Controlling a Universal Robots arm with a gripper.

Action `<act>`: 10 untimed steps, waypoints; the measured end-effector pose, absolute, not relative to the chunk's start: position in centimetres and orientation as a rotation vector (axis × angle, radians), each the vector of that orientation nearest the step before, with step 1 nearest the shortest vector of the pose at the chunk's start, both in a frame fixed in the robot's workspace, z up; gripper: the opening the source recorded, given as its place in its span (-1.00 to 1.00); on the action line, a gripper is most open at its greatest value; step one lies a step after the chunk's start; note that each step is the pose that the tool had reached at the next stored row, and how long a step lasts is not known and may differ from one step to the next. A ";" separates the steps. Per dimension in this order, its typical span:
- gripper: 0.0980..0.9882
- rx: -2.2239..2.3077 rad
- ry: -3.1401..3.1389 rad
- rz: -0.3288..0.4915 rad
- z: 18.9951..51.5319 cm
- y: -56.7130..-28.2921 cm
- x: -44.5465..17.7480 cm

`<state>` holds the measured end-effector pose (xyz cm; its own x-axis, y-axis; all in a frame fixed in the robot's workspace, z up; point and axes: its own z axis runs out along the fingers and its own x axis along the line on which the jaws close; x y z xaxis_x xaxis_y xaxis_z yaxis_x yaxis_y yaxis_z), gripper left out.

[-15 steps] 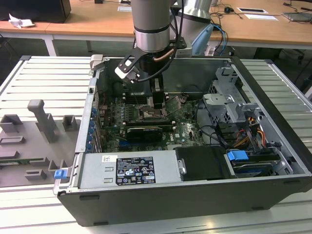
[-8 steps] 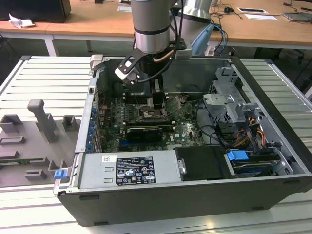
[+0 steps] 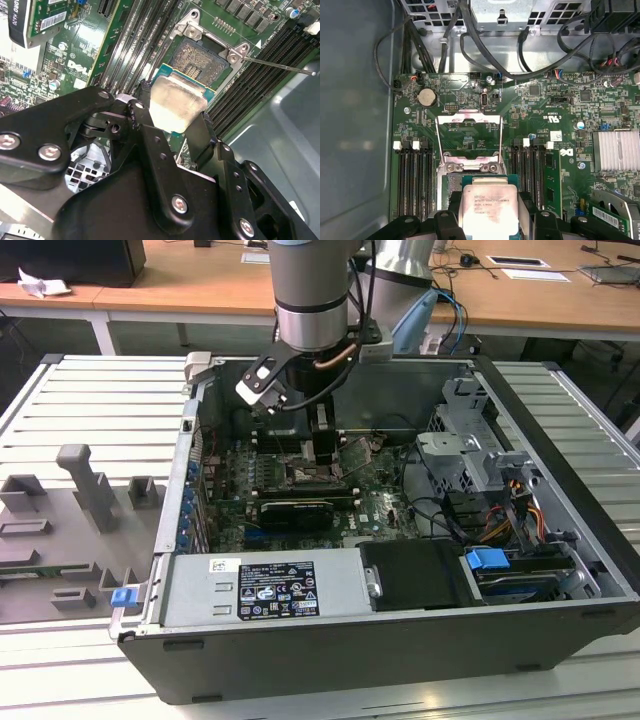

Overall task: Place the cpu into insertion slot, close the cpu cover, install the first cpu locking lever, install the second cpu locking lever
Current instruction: 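Place the cpu into insertion slot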

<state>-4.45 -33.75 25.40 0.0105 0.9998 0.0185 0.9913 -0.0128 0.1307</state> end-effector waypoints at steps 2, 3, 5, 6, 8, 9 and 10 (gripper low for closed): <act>-0.03 2.174 2.149 0.161 25.4 -33.7 -4.4; -0.03 2.174 2.149 0.161 25.3 -33.8 -4.4; -0.03 2.175 2.149 0.162 25.2 -33.7 -4.5; -0.03 2.175 2.149 0.162 25.1 -33.6 -4.6; -0.03 2.175 2.149 0.162 25.0 -33.6 -4.6; -0.03 2.175 2.149 0.162 24.9 -33.6 -4.7; -0.03 2.175 2.149 0.162 24.9 -33.6 -4.7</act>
